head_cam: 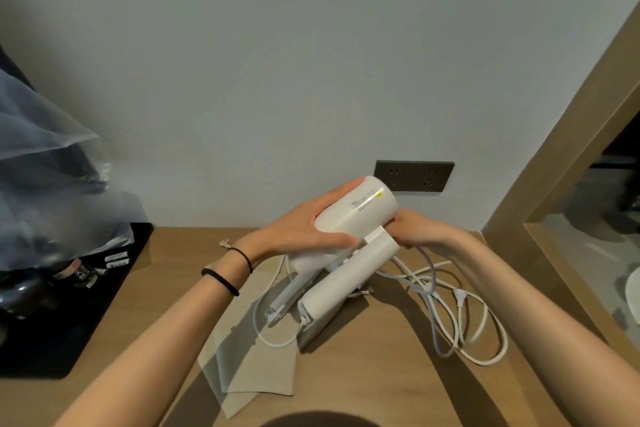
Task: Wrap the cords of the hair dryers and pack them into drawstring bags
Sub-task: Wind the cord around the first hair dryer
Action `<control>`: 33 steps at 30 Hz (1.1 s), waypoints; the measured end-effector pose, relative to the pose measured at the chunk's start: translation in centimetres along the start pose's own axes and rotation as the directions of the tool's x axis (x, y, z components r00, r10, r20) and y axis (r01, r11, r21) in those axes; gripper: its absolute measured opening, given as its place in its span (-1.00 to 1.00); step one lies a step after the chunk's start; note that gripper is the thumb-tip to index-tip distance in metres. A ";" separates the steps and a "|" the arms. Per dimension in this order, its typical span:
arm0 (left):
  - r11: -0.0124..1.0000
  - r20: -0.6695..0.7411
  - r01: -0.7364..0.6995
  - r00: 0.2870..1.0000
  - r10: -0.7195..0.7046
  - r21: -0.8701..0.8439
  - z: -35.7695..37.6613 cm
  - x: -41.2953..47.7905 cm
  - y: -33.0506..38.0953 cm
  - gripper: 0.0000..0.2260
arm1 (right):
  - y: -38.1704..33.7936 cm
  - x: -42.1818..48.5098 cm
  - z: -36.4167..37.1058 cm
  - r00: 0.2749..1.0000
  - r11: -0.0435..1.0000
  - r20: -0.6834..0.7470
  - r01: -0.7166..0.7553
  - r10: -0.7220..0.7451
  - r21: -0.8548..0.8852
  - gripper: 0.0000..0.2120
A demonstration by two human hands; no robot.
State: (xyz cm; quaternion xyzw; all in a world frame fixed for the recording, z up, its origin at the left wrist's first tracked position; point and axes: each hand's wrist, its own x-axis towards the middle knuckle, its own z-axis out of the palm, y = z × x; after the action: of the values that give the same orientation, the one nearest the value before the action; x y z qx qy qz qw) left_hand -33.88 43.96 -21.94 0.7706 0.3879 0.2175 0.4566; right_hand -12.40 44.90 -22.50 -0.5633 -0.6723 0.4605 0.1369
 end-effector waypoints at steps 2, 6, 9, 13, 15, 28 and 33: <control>1.000 -0.020 0.015 1.000 -0.015 0.024 0.2 0.1 -0.1 -0.26 | 0.2 -0.1 -0.5 0.997 0.996 -0.028 -0.076 0.075 -0.054 -0.76; 0.991 -0.017 0.012 1.000 -0.010 0.132 0.2 0.3 -0.2 -0.23 | 0.5 -0.6 -1.0 0.985 0.988 -0.088 -0.150 0.151 0.025 -0.65; 0.983 -0.052 0.010 0.999 -0.001 0.182 0.3 0.3 -0.4 -0.21 | 0.4 -1.2 -1.2 0.982 0.982 -0.108 -0.142 0.155 0.125 -0.67; 0.963 -0.141 0.025 0.990 0.013 0.269 0.5 0.5 -1.0 -0.20 | -0.7 -2.2 -1.1 0.977 0.991 -0.203 -0.040 0.066 0.130 -0.67; 0.979 -0.237 0.048 0.971 0.001 0.200 0.6 0.7 -1.3 -0.19 | -1.2 -2.3 -0.6 0.957 0.997 -0.290 0.043 -0.023 0.062 -0.69; 0.810 -0.438 -0.042 0.857 -0.271 -0.585 2.5 2.9 -1.8 0.01 | -0.8 -0.7 4.5 0.866 0.951 -0.405 0.308 -0.294 -0.031 -0.82; 0.869 -0.483 -0.081 0.854 -0.192 -0.489 0.4 2.4 -1.0 -0.05 | -1.0 -1.4 2.5 0.861 0.919 -0.321 0.362 -0.394 -0.156 -0.93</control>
State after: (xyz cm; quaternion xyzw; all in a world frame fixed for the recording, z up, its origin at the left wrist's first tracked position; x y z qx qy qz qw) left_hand -32.60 45.92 -23.01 0.5293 0.4507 0.4938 0.5224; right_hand -14.33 42.61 -22.60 -0.4980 -0.7550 0.2876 0.3150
